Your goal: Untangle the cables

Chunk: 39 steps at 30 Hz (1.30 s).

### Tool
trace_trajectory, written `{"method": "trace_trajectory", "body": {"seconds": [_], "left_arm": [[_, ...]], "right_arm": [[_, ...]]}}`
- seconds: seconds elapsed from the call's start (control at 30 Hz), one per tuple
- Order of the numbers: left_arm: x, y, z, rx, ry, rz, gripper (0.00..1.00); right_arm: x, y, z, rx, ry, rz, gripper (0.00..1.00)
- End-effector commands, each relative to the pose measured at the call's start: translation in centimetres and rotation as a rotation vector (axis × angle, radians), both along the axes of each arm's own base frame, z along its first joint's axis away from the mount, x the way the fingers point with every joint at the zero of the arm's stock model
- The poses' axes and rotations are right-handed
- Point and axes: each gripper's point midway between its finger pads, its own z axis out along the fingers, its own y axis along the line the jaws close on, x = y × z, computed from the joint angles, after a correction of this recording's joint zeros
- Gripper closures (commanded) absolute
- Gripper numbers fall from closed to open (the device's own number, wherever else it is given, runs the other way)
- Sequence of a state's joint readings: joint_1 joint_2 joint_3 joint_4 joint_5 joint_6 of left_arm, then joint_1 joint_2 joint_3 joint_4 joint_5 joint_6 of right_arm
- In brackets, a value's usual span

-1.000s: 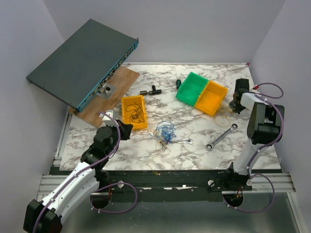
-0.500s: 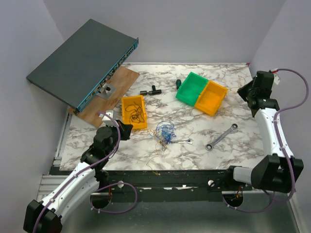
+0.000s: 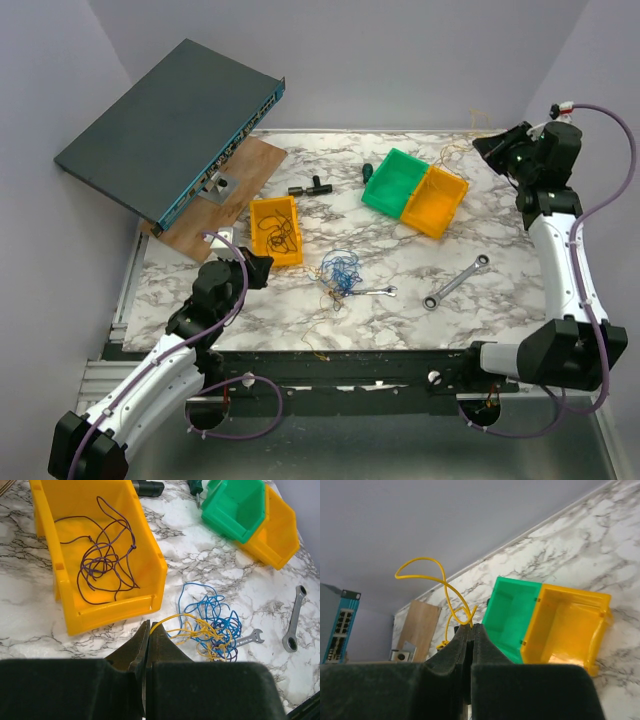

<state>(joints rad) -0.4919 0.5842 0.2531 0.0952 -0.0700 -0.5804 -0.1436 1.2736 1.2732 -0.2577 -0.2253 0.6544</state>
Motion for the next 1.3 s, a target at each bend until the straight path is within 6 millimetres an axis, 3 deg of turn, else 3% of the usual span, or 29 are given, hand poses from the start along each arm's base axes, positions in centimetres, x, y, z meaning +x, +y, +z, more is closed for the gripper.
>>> {"method": "trace_trajectory", "body": {"seconds": [0.0, 0.47, 0.77, 0.97, 1.1, 1.27], "left_arm": [[-0.1, -0.2, 0.0, 0.004, -0.028, -0.023, 1.0], [-0.3, -0.8, 0.4, -0.006, -0.065, -0.062, 1.0], [-0.2, -1.0, 0.2, -0.003, -0.06, -0.072, 1.0], [-0.2, -0.9, 0.3, 0.0, -0.066, -0.065, 1.0], [-0.2, -0.9, 0.2, 0.001, -0.064, -0.065, 1.0], [-0.2, -0.9, 0.3, 0.001, -0.06, -0.066, 1.0]], "right_arm": [[2.2, 4.4, 0.6, 0.043, -0.12, 0.23, 0.99], [10.6, 9.7, -4.4, -0.137, -0.271, 0.381, 0.99], [14.2, 10.3, -9.5, -0.251, -0.333, 0.418, 0.99], [14.1, 9.8, -12.6, -0.351, -0.319, 0.425, 0.99], [12.6, 8.6, -15.3, -0.51, -0.245, 0.389, 0.99], [10.9, 9.5, -18.1, -0.692, -0.133, 0.376, 0.99]]}}
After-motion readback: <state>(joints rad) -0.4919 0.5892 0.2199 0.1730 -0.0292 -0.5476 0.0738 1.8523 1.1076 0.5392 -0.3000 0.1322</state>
